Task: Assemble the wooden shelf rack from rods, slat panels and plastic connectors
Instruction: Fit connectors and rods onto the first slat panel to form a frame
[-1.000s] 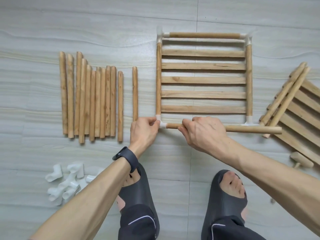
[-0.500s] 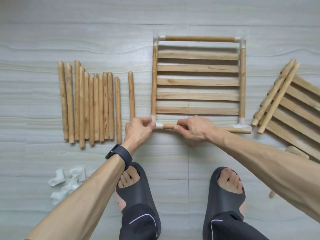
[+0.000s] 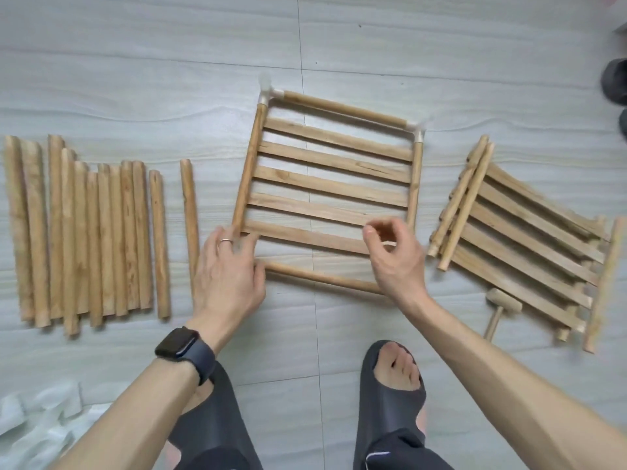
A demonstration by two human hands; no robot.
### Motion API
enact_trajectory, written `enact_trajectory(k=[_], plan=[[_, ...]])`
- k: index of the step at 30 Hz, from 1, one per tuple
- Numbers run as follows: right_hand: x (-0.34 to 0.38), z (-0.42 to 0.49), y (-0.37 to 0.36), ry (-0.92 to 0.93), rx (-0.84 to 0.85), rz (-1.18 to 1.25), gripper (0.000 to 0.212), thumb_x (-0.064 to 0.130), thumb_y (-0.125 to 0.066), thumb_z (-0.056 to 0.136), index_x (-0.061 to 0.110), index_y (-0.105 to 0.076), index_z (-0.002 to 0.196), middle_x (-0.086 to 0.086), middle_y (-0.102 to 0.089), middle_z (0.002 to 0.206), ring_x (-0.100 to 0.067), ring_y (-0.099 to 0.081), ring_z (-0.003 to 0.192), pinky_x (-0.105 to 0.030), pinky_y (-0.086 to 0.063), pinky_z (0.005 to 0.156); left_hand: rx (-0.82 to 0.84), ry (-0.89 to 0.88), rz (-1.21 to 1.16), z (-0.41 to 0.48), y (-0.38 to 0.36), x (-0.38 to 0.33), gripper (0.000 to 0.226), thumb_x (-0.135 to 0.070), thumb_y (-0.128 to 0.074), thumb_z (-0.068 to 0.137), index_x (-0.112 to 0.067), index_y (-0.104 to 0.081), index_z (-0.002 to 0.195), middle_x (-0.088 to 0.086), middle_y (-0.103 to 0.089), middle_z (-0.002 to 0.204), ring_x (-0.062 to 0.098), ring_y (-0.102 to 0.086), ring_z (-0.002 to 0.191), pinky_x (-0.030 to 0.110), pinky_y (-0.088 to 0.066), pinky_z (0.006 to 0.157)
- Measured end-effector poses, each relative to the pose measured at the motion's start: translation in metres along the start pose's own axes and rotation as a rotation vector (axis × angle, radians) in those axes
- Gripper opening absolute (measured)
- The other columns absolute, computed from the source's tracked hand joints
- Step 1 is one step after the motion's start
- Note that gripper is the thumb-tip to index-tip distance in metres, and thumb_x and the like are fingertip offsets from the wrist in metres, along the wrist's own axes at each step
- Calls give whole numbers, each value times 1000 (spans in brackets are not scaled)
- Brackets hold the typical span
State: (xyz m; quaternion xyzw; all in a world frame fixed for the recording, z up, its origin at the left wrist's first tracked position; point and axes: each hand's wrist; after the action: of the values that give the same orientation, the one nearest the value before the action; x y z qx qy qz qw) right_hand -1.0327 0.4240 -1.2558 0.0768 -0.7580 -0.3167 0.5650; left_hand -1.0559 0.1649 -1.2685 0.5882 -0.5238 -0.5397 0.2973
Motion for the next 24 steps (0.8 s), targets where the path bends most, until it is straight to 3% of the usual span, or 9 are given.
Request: enact_trajectory(k=[3,5,7,10,15,20,24], plan=[[-28,-5,47,-261,-112,-148,26,45,-67,92,26,-58,107,6,-62,107,-7,-59,91,-34,-51,88,174,-324,176,6,-15,-24,47,-51,-60,93,-28,-55,133,16,-28,162,41,-10,153,61,-13,122],[-47,-10,61,-474,19,-276,53,57,-68,88,19,-53,122,0,-57,118,-14,-59,99,-36,-49,90,298,-449,313,13,-30,-41,46,-62,-51,94,-32,-52,129,12,-10,168,47,8,152,71,-1,117],[-57,-15,59,-676,148,-211,67,65,-68,84,16,-50,126,-3,-61,115,-22,-66,101,-39,-56,84,365,-452,358,24,-40,-50,39,-64,-41,98,-31,-51,118,5,1,169,53,14,149,81,0,110],[-65,-16,45,-773,170,-48,55,57,-77,81,18,-51,109,-6,-70,100,-21,-73,78,-36,-61,65,410,-421,354,36,-44,-47,37,-59,-30,102,-28,-47,111,2,8,169,56,12,147,82,-13,107],[-72,-6,34,-787,138,48,42,28,-87,76,10,-54,93,-7,-61,87,-25,-62,75,-38,-49,69,428,-448,373,39,-39,-36,43,-57,-16,100,-25,-42,111,2,14,169,54,13,148,78,-24,108],[-65,-1,42,-818,54,312,23,1,-70,87,11,-50,90,-9,-54,79,-21,-53,61,-32,-42,54,385,-460,305,41,-34,-40,39,-59,-22,102,-26,-41,108,2,7,169,51,8,150,74,-29,109],[-64,-3,53,-825,168,512,10,0,-62,93,7,-58,99,-6,-58,78,-15,-53,65,-29,-39,59,352,-491,269,44,-33,-38,41,-58,-19,100,-24,-41,105,4,0,169,51,3,151,72,-32,108]])
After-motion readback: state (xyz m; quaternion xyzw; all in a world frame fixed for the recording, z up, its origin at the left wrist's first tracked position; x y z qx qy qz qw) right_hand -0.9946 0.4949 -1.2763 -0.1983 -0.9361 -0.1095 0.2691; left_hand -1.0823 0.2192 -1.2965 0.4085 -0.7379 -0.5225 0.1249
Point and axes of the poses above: each hand's wrist, its own z-axis towards the middle knuckle, its own y-axis out of the back of the hand, x = y × z
